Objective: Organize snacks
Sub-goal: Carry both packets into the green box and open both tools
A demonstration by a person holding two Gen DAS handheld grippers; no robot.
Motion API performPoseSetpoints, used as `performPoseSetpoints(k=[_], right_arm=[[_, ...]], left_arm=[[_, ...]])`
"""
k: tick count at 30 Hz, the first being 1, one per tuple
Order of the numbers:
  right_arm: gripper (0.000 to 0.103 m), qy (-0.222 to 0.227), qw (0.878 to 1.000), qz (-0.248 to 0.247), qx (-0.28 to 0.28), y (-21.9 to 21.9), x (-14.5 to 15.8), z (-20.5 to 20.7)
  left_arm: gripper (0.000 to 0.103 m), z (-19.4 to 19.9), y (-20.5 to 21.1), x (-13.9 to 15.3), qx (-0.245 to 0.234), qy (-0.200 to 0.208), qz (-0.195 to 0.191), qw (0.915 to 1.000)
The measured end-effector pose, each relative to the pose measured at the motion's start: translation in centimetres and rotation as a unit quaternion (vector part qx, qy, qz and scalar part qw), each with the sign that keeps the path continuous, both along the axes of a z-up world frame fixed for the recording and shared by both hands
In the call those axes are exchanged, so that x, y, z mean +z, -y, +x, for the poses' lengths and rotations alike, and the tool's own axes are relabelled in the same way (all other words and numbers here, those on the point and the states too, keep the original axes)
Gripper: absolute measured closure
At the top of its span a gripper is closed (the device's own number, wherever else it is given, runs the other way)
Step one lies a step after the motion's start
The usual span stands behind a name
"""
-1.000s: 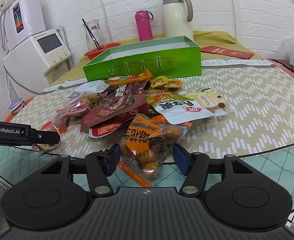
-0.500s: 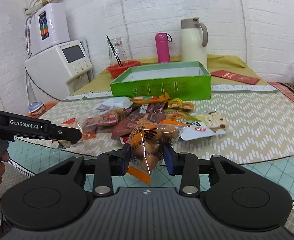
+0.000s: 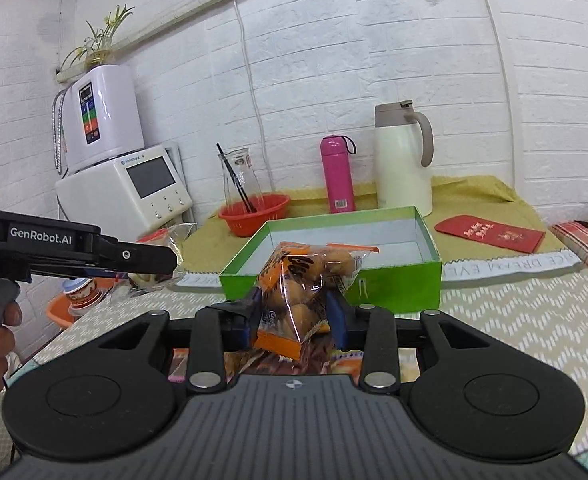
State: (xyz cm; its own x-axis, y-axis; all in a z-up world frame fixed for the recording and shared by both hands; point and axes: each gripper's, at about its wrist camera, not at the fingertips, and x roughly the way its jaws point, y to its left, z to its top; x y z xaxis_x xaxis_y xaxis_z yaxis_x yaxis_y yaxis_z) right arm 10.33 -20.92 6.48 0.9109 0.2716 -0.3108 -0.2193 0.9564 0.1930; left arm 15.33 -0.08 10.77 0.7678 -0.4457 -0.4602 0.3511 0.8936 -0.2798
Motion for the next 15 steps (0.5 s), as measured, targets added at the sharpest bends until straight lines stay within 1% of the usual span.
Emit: performPoseSetpoints(k=[3,7,9,12,15], right_arm=[[0.042,0.004,1.000,0.013,0.000,0.4,0.5,3.3],[0.042,0.014,1.000,0.003,-0.012,0.4,0.7,7.2],[0.042,0.002,1.000,0.009,-0.017,0.8,0.2,9.3],[0.042,-0.024,0.999,0.023,-0.018,1.3,-1.2,11.9],[0.042,-0.047,0.998,0.027,-0.021,1.3,-2.6,14.0]], left_arm=[[0.050,3.1,0.5,0.4,0.012,-0.001,-0.001,0.9999],[0.050,7.7,1.0,0.3,0.017,-0.018,-0.015,0.9996],[0.050,9.5,1.4,-0.2,0.022,-0.023,-0.010,0.9994],[0.050,12.3,1.7,-1.2,0.024,-0.042,-0.016,0.9987],[0.050,14.4,1.8,-2.5,0.028,-0.060,-0.018,0.9976]])
